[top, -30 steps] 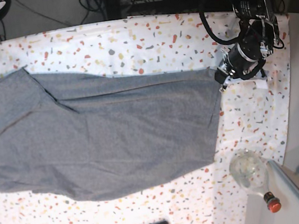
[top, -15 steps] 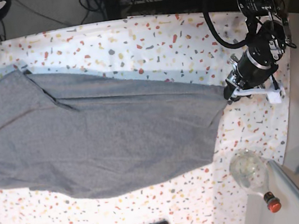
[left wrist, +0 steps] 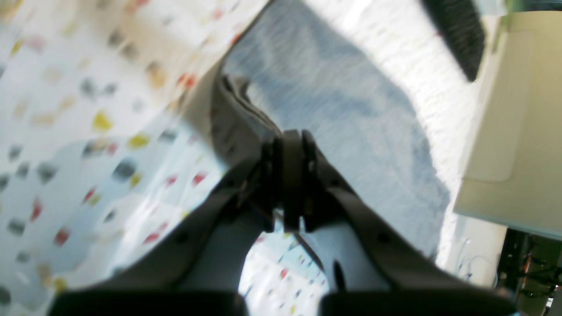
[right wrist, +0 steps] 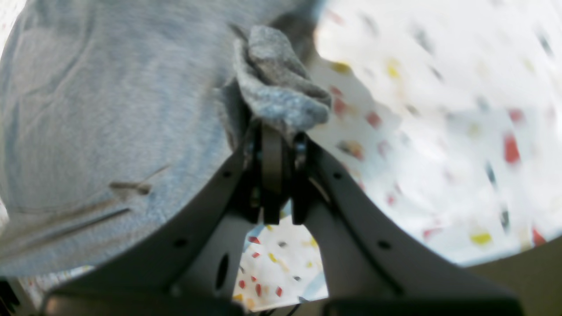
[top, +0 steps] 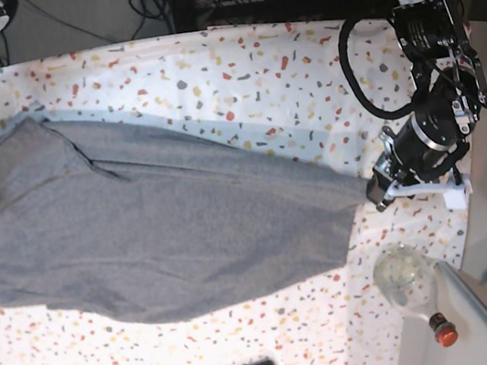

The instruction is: Layout the t-shirt on the table in an organized manner, then fold the t-shirt properly

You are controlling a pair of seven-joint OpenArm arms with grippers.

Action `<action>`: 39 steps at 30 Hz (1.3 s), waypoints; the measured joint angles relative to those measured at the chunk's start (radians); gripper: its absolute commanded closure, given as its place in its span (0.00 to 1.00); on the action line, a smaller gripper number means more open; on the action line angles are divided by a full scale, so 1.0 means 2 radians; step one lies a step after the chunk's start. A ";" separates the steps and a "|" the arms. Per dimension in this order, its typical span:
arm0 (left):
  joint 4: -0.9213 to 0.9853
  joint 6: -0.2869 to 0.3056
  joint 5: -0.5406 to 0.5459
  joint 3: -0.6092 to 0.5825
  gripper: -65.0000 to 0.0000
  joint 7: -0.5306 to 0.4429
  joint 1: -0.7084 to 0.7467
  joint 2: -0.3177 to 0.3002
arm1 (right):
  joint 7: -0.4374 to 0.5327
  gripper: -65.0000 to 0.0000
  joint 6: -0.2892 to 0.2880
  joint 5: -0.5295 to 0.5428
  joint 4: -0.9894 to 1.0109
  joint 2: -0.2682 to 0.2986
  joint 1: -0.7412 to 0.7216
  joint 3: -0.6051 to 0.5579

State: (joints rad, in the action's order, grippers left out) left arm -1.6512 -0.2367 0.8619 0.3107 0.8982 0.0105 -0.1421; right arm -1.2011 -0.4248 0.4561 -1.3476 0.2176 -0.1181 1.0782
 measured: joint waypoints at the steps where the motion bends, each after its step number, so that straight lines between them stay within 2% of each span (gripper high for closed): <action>1: 0.002 0.000 0.001 -0.001 1.00 0.002 -0.013 0.000 | 0.001 1.00 0.007 -0.002 0.002 0.006 -0.009 -0.016; 3: 0.017 -0.002 0.000 -0.002 1.00 0.003 -0.044 0.001 | 0.002 1.00 0.043 -0.003 0.016 0.019 -0.036 -0.039; 4: 0.028 -0.013 0.000 -0.003 1.00 0.004 -0.064 0.001 | 0.001 1.00 0.058 -0.005 0.023 0.024 -0.053 -0.046; 7: 0.072 -0.028 0.002 -0.002 1.00 0.002 -0.134 0.003 | 0.004 1.00 0.078 0.003 0.053 0.045 -0.116 -0.068; 9: 0.109 -0.034 -0.001 -0.002 1.00 -0.002 -0.183 0.005 | 0.003 1.00 0.080 0.000 0.078 0.065 -0.162 -0.088; 12: 0.151 -0.038 -0.006 -0.001 1.00 0.001 -0.253 0.017 | 0.004 1.00 0.112 -0.002 0.118 0.096 -0.235 -0.123; 14: 0.161 -0.037 -0.004 -0.002 1.00 0.002 -0.303 0.029 | 0.006 1.00 0.124 0.001 0.131 0.114 -0.285 -0.146; 16: 0.157 -0.032 0.001 0.001 1.00 -0.001 -0.344 0.040 | 0.000 1.00 0.123 0.008 0.133 0.130 -0.328 -0.167; 19: 0.152 -0.030 0.003 0.004 1.00 -0.007 -0.370 0.043 | -0.014 1.00 0.125 0.008 0.130 0.153 -0.362 -0.175; 22: 0.142 -0.034 0.000 0.005 1.00 -0.008 -0.345 0.042 | -0.048 1.00 0.125 0.002 0.129 0.160 -0.345 -0.174; 26: 0.122 -0.035 -0.002 0.001 1.00 -0.006 -0.260 0.040 | -0.058 1.00 0.122 0.004 0.135 0.145 -0.242 -0.174; 29: 0.116 -0.037 -0.001 -0.003 1.00 0.001 -0.184 0.022 | -0.053 1.00 0.126 -0.002 0.138 0.129 -0.163 -0.173; 34: 0.117 -0.035 -0.001 0.004 1.00 0.001 -0.083 -0.010 | -0.021 1.00 0.121 0.008 0.137 0.109 -0.075 -0.174; 39: 0.116 -0.035 0.000 0.004 1.00 -0.002 -0.068 -0.023 | -0.010 1.00 0.122 0.004 0.137 0.105 -0.059 -0.174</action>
State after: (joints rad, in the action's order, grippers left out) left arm -1.4189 -0.3073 0.8616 0.3187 0.8944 -0.1265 -0.1879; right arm -1.2221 -0.1814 0.4641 -1.0729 0.4271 -0.2363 0.7311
